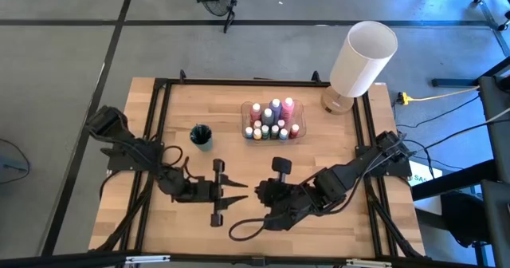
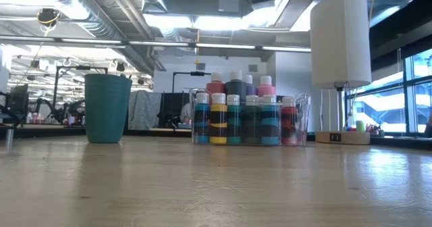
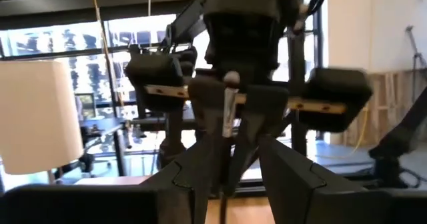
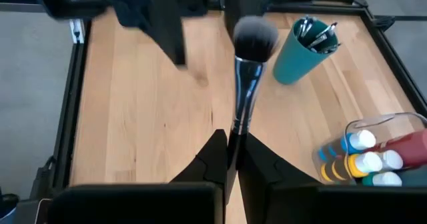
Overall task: Pick & Place Paint Supplies
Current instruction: Put the black paint brush into the green cup
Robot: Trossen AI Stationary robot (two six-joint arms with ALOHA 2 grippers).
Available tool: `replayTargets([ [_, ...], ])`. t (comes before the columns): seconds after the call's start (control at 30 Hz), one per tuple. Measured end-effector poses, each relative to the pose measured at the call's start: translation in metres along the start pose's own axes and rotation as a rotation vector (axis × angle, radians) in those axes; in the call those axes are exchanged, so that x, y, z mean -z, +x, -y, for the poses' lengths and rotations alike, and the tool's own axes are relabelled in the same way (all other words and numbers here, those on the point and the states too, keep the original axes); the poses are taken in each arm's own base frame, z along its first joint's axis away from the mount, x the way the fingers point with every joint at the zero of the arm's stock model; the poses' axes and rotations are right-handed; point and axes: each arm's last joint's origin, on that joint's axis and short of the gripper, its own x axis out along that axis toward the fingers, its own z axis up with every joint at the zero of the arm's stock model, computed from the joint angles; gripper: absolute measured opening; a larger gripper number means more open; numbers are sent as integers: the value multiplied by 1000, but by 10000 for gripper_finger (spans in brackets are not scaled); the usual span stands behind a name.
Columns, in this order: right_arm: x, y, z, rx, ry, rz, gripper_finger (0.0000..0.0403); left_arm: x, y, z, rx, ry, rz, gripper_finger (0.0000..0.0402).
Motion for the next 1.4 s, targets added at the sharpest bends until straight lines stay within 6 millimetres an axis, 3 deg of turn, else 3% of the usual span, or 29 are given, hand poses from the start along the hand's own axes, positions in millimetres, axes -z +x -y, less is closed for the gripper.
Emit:
replayTargets([
  [0.5,-3,5,7,12,10,-1,17,9,16,-20,9,-3,-23,163],
  [1.4,-6,16,13,13,8,-18,17,7,25,-35,11,-29,30,159],
])
